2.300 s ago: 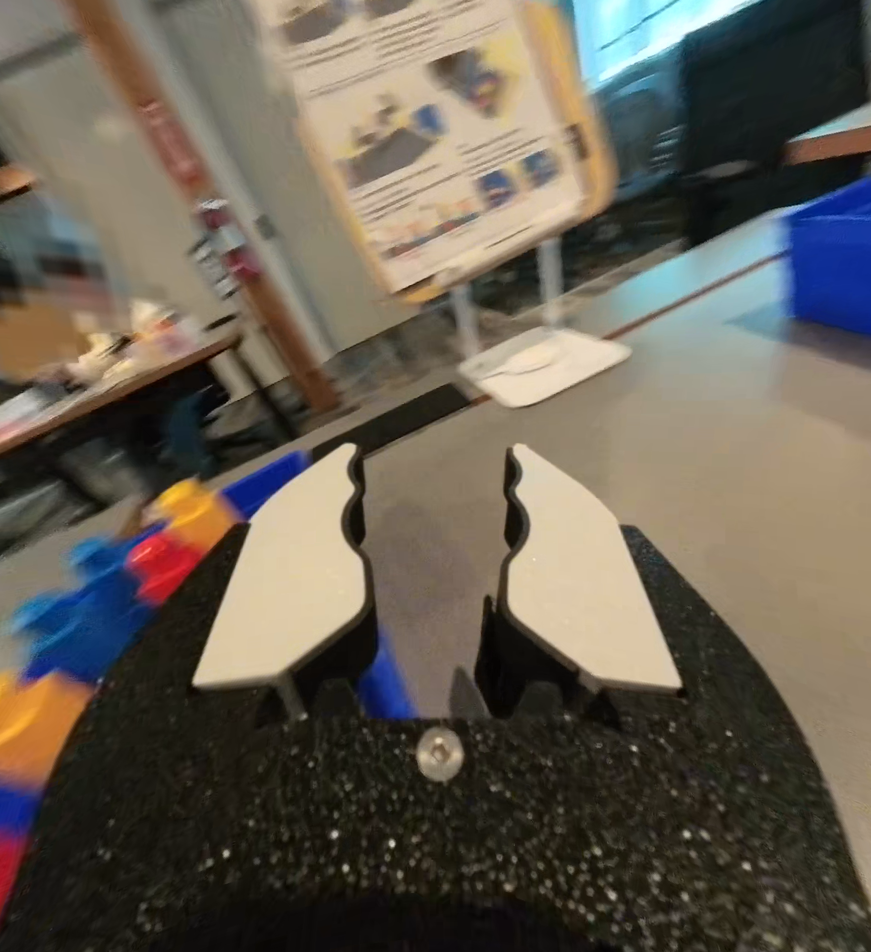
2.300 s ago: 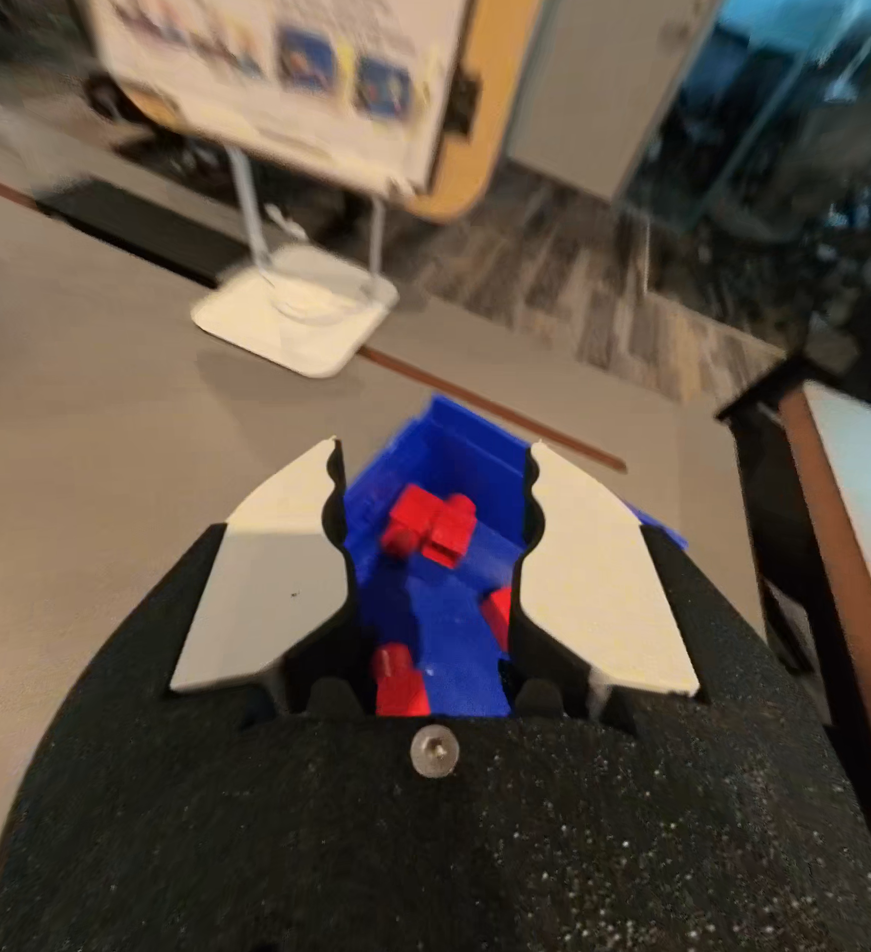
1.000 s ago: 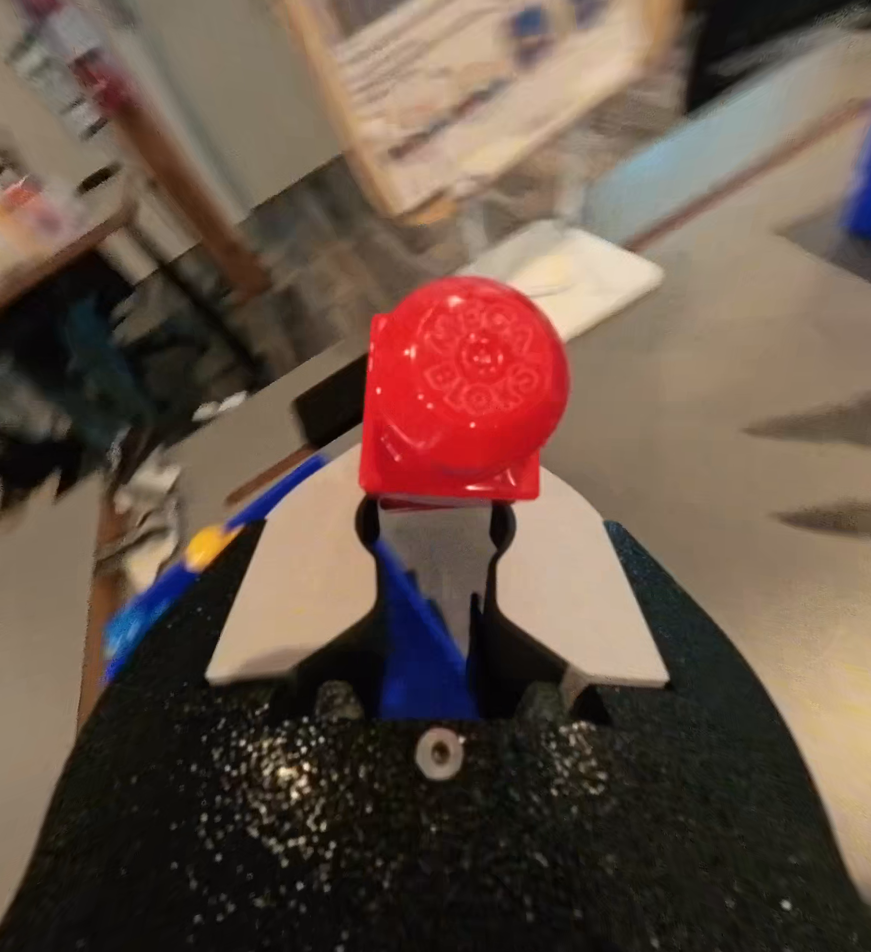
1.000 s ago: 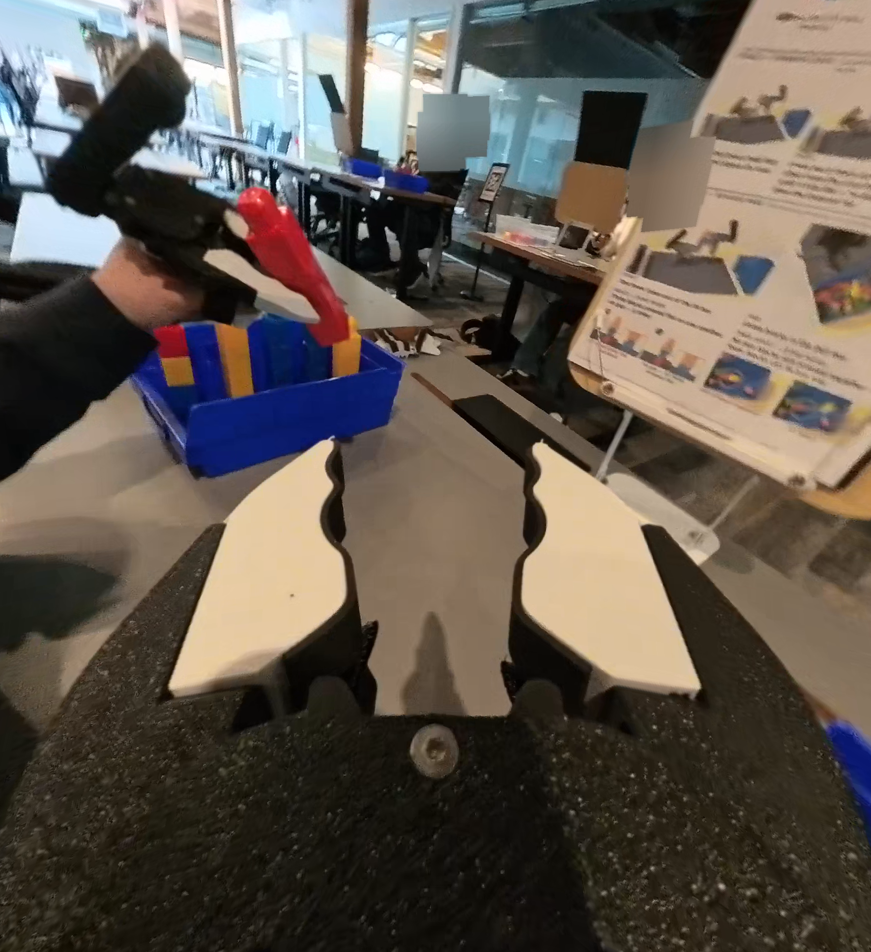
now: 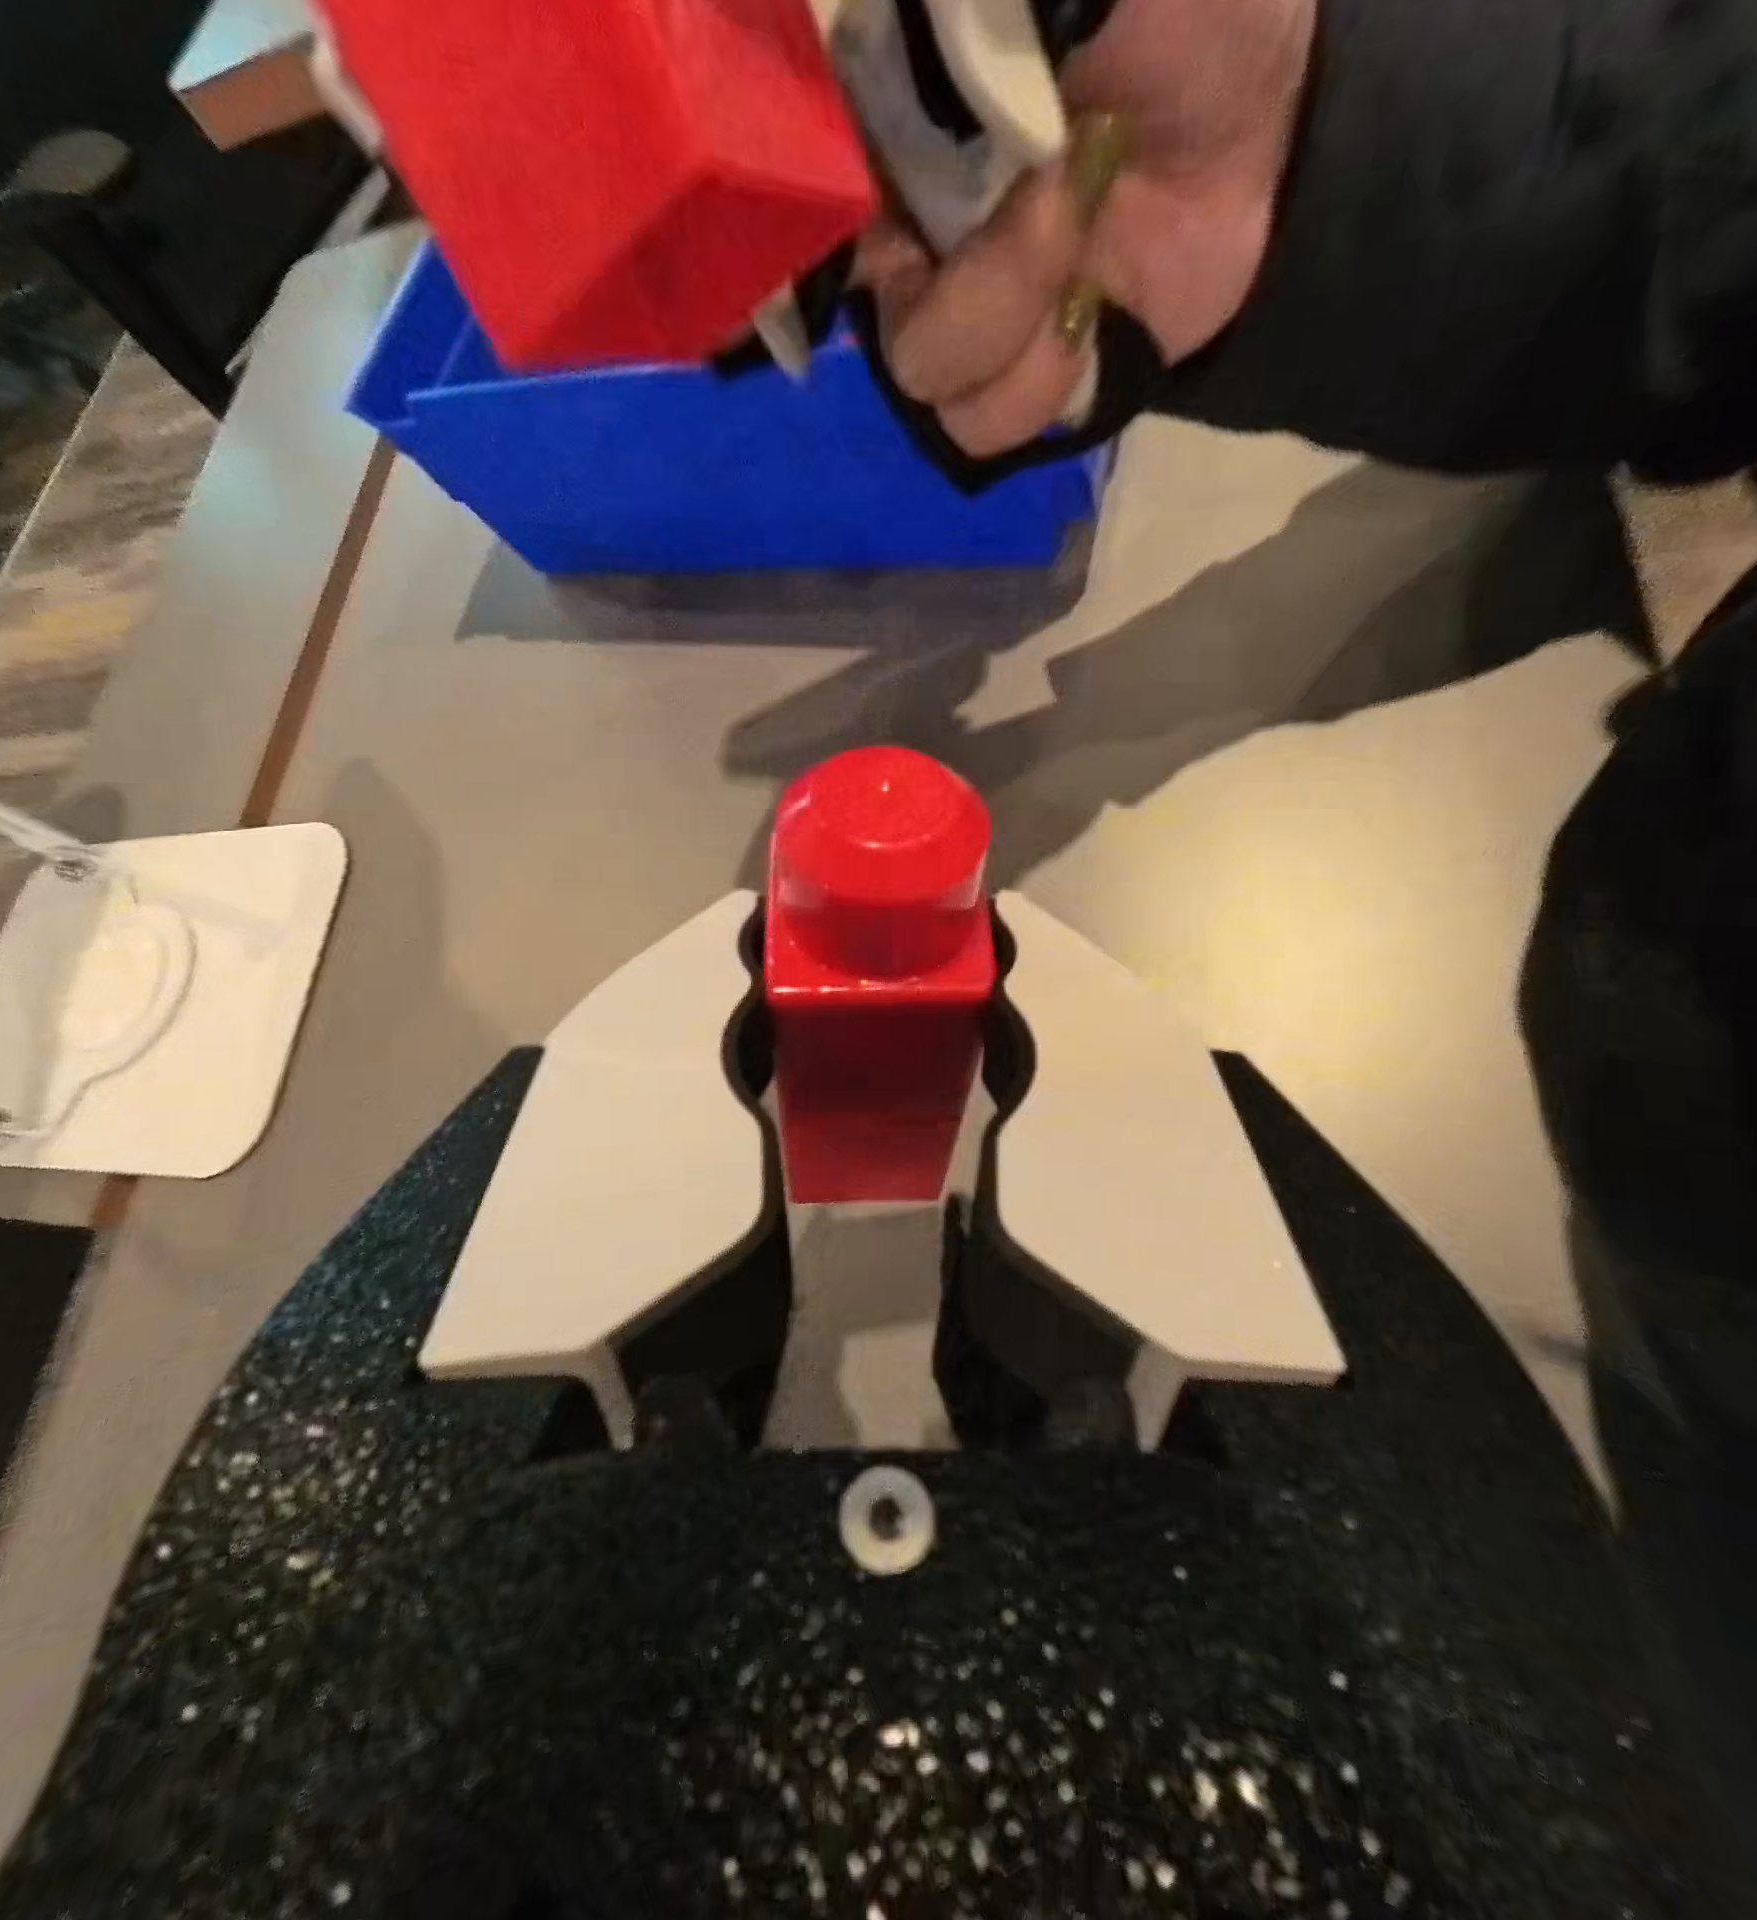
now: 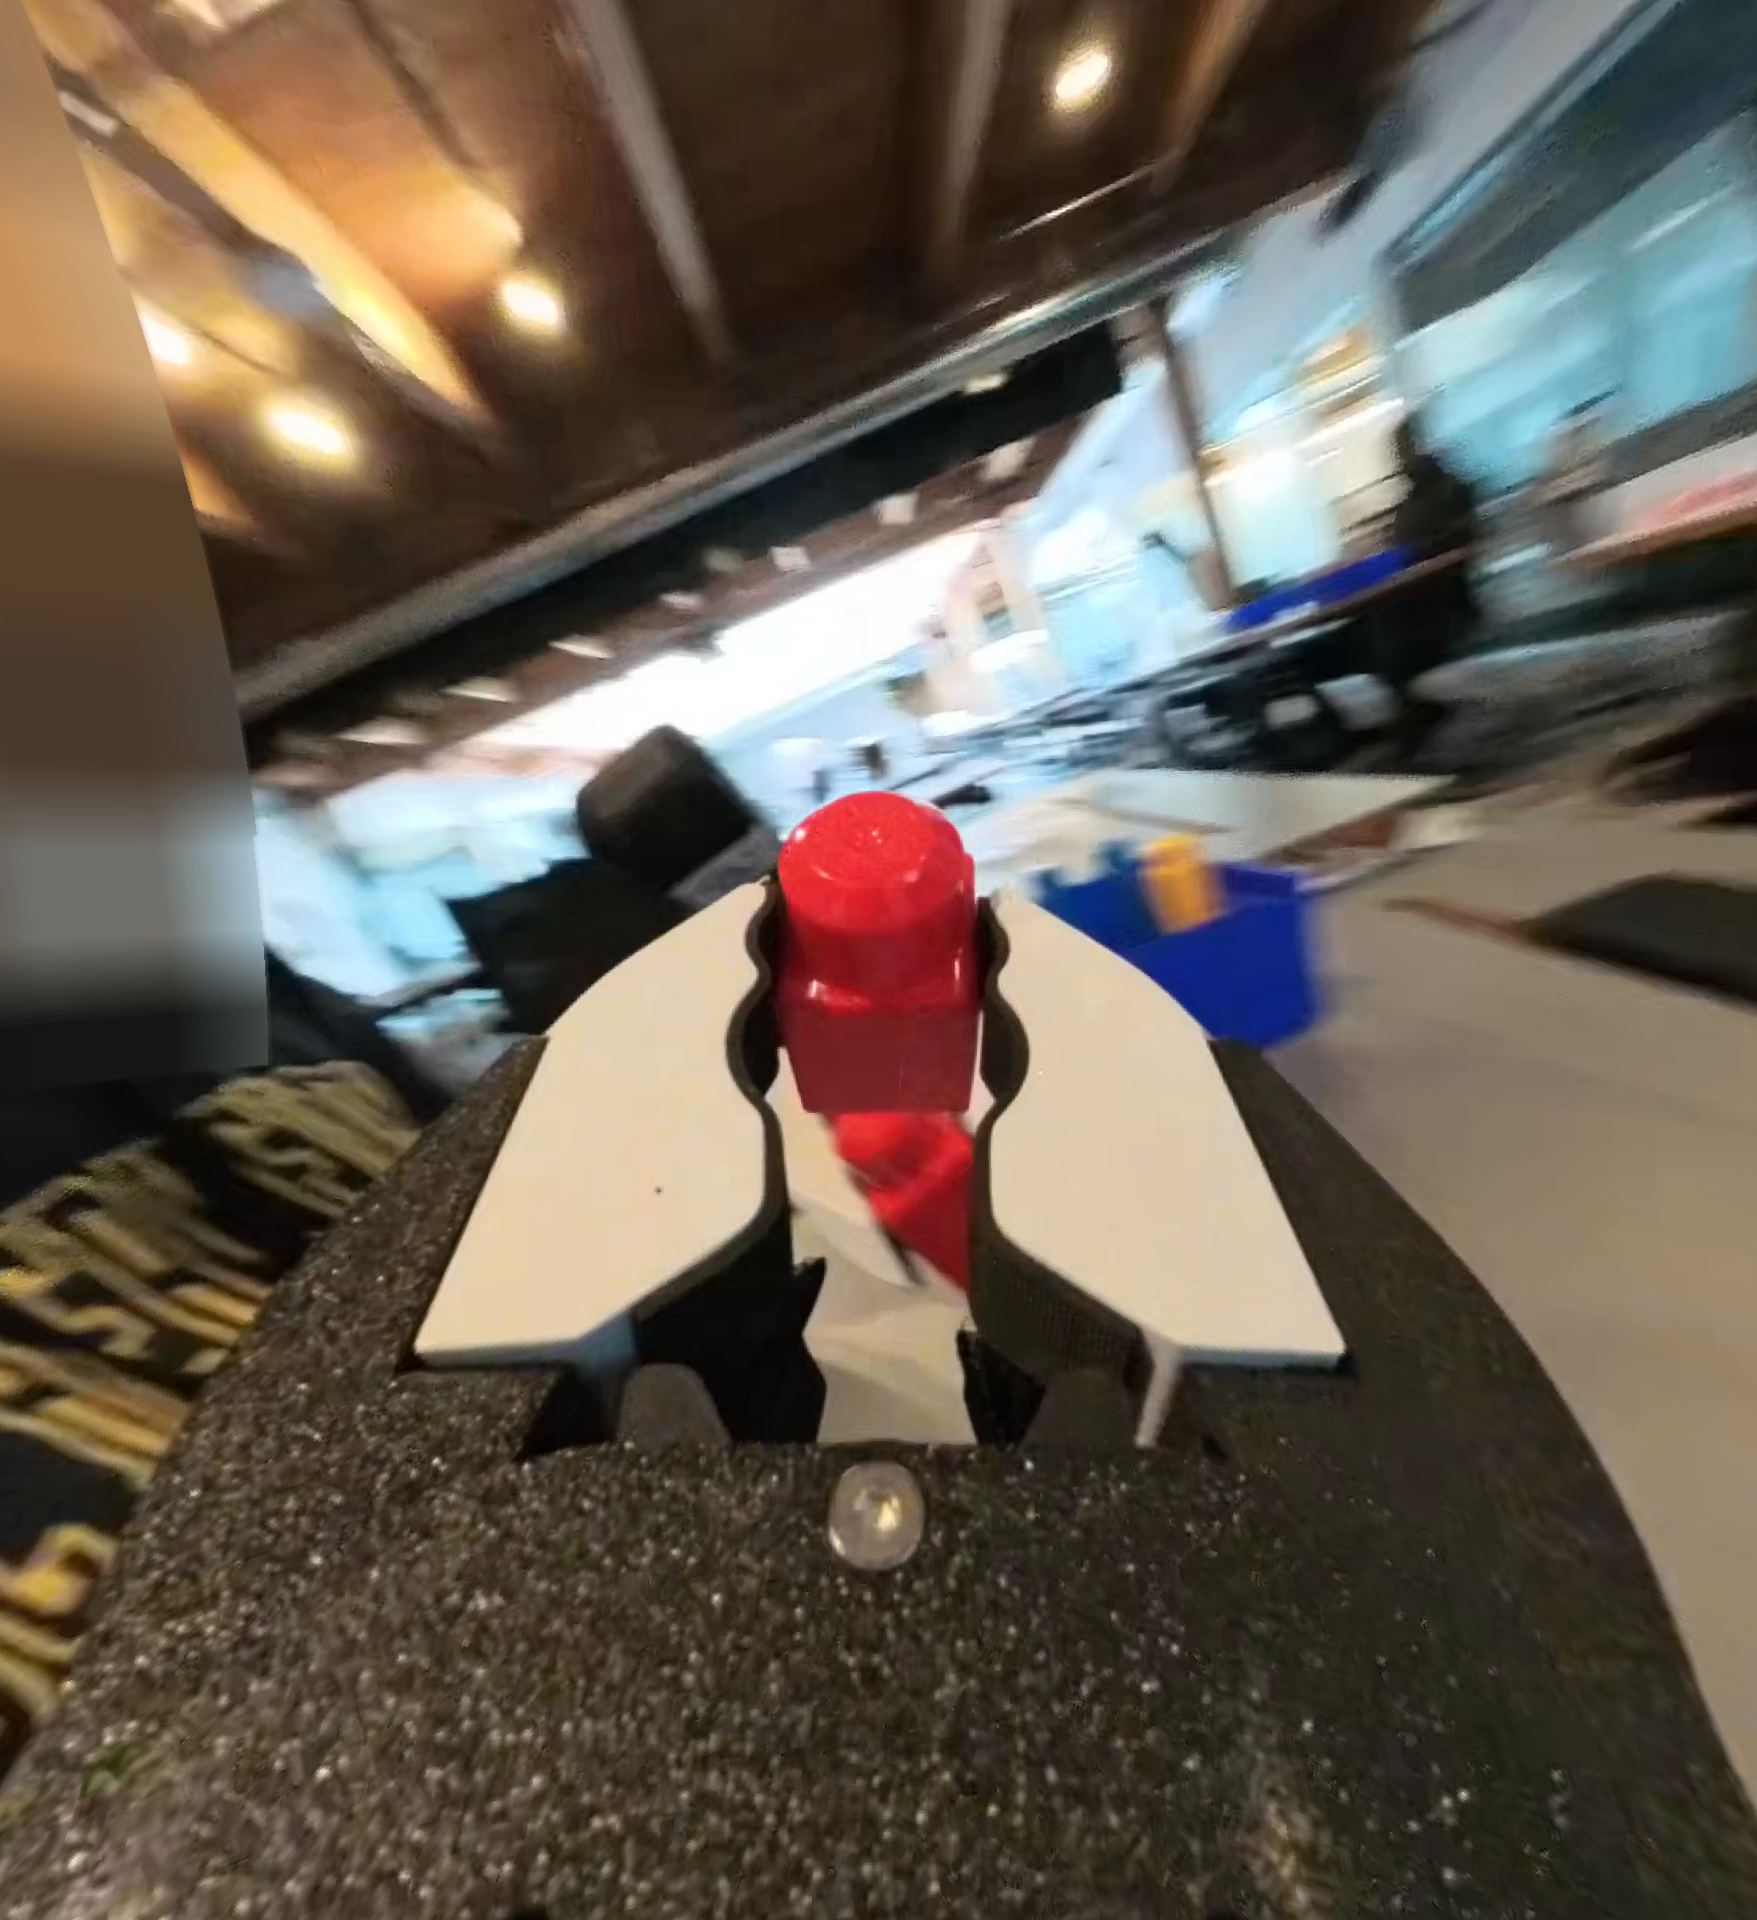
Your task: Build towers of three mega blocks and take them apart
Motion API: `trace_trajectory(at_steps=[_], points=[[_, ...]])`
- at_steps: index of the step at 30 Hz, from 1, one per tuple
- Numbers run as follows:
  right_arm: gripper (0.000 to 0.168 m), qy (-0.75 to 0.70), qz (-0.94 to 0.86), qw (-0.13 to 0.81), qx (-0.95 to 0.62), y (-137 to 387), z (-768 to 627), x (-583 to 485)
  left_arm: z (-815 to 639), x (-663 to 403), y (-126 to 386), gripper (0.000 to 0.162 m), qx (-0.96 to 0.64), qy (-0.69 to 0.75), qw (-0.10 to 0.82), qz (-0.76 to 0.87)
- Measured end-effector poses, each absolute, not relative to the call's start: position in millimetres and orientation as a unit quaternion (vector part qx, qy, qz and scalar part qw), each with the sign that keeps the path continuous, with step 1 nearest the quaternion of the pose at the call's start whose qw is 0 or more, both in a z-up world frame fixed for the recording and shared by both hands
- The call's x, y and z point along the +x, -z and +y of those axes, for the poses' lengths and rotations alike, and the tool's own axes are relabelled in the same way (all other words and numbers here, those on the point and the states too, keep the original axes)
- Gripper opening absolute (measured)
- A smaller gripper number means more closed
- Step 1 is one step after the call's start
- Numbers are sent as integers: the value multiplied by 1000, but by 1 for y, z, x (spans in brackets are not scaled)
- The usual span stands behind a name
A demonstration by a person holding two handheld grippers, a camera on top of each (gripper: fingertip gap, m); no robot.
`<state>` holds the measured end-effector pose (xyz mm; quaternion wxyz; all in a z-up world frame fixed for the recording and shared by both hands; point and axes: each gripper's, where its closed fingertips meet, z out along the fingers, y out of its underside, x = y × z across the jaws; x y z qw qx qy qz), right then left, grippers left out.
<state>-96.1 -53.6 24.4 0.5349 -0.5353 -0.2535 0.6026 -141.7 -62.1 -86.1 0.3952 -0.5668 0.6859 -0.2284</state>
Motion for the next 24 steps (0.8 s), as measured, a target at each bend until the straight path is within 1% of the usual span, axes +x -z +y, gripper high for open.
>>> trace_trajectory(at_steps=[1,3,5,6,7,8,13,15,17,18,20,21,22,24], points=[[35,-549,-247,577,-553,-25,-46,-77,-60,-142,85,38,-573,244,400,673],[35,-414,-234,638,-606,-25,-31,-28,-52,-147,85,38,-585,240,419,651],[35,-204,-191,668,-690,-13,-8,46,-46,-153,85,38,-597,238,429,635],[35,-95,-167,649,-736,-2,1,88,-45,-155,85,38,-602,237,432,629],[35,-16,-142,606,-782,12,6,127,-43,-157,85,38,-607,238,434,622],[35,23,-127,568,-813,25,10,155,-41,-158,85,38,-611,239,436,616],[35,17,-133,428,-894,91,46,199,-38,-153,90,38,-626,253,436,595],[35,23,-148,399,-905,111,59,200,-39,-148,92,38,-627,255,437,592],[35,37,-157,395,-905,121,71,201,-39,-145,93,38,-627,255,439,590],[39,41,-156,398,-903,123,75,201,-39,-144,93,38,-627,257,440,589],[86,33,-135,405,-904,120,79,192,-40,-142,93,38,-627,259,439,589],[97,20,-133,417,-899,112,79,180,-40,-142,93,38,-627,258,441,588],[100,7,-144,440,-886,101,76,161,-40,-142,93,38,-626,257,442,588],[92,-50,-210,494,-842,70,62,100,-40,-142,91,38,-623,263,444,588]])
